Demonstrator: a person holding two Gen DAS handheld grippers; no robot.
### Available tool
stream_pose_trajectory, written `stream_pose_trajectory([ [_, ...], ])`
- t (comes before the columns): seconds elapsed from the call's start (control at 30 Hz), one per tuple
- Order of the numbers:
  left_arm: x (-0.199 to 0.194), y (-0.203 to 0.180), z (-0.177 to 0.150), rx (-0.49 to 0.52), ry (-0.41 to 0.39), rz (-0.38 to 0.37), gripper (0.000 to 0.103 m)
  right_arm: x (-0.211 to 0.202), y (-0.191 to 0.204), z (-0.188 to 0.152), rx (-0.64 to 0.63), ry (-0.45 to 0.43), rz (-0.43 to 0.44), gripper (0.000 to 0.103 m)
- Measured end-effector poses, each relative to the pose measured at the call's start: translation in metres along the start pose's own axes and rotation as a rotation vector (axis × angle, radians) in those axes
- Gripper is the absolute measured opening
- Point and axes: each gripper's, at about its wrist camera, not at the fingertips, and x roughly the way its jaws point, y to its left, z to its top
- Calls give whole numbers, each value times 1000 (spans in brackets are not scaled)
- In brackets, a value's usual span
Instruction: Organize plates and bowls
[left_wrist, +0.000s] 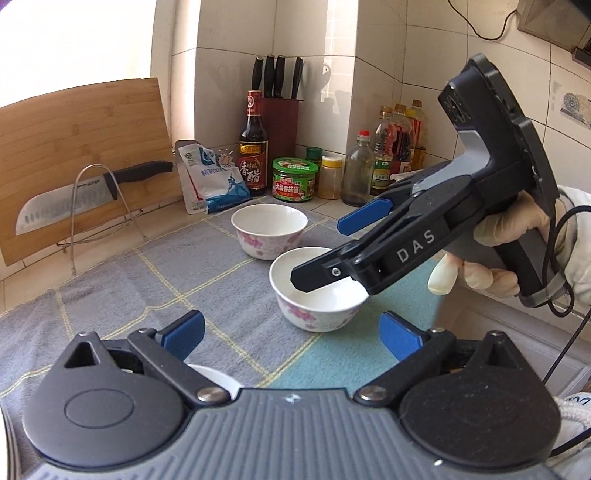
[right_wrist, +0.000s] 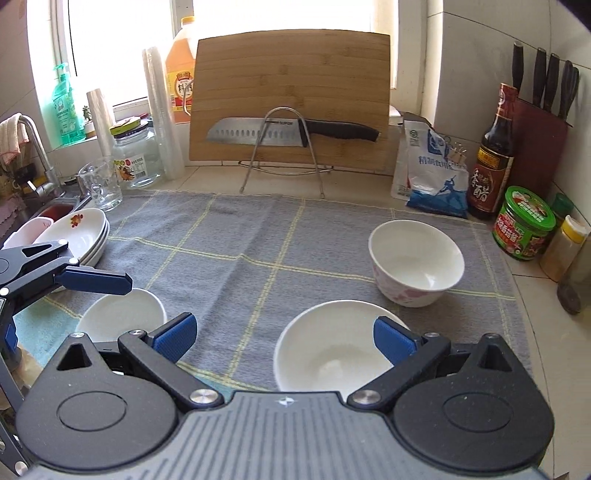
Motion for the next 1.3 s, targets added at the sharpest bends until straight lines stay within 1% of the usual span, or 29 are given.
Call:
stream_pose_trajectory([
  [0.17, 39, -23, 6, -6, 30, 27, 100, 3, -35, -8, -1, 27, 10, 103],
  [0.23, 54, -33, 5, 0, 47, 58, 100, 7, -45, -11, -3, 44, 21, 103],
  [0.4, 81, -42, 1, -26, 77, 89, 100, 20, -63, -16, -22, 80, 79, 103],
  [0.5, 92, -47, -1, -19, 85, 120, 100, 29, -72, -16, -12, 97, 122, 103],
  [0.57, 99, -49, -2, -7, 89, 145, 99, 36, -76, -15, -8, 111, 130, 102],
  [0.7, 107, -51, -3, -13, 99, 158, 99, 46, -82, -11, -5, 125, 174, 100],
  [0.8, 111, -51, -2, -11, 100, 166, 98, 52, -84, -7, -9, 140, 207, 95],
  [0.9, 113, -53, -3, 7, 101, 179, 98, 59, -84, -4, -29, 156, 205, 92],
  [0.97, 115, -53, -2, 12, 101, 176, 98, 62, -83, -3, -41, 165, 217, 87],
  [1.07, 117, -55, -2, 19, 95, 173, 97, 65, -83, -2, -49, 176, 234, 82],
  [1.2, 120, -54, 0, 7, 90, 178, 97, 68, -83, -2, -63, 187, 246, 81],
  [1.3, 121, -54, 0, 8, 91, 180, 97, 68, -84, -1, -65, 192, 260, 77],
])
